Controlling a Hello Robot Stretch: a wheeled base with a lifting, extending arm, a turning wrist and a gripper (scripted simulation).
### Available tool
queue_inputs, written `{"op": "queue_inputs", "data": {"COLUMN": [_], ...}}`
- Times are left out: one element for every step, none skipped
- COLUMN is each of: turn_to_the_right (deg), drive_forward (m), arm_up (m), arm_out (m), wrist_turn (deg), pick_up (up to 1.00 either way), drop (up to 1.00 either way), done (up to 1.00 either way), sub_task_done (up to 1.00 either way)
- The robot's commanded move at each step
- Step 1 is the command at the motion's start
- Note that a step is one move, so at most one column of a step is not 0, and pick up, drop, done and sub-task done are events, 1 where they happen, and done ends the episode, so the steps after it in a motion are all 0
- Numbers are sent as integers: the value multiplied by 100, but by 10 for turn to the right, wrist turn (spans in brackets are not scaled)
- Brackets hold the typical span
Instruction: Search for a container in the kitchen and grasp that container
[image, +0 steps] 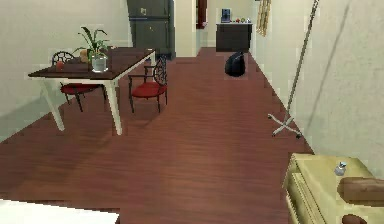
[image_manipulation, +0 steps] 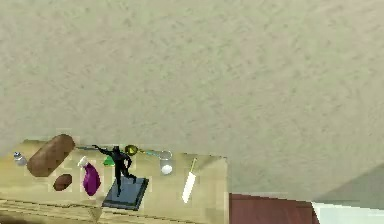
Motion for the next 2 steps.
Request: {"op": "queue_inputs", "data": {"turn_to_the_right": [-270, 450], "drive_forward": [0, 0], "arm_up": [0, 0], "arm_out": [0, 0], "wrist_turn": [0, 0], "pick_up": [0, 0], "drop": [0, 0], "done": [0, 0], "sub_task_done": [0, 0]}}
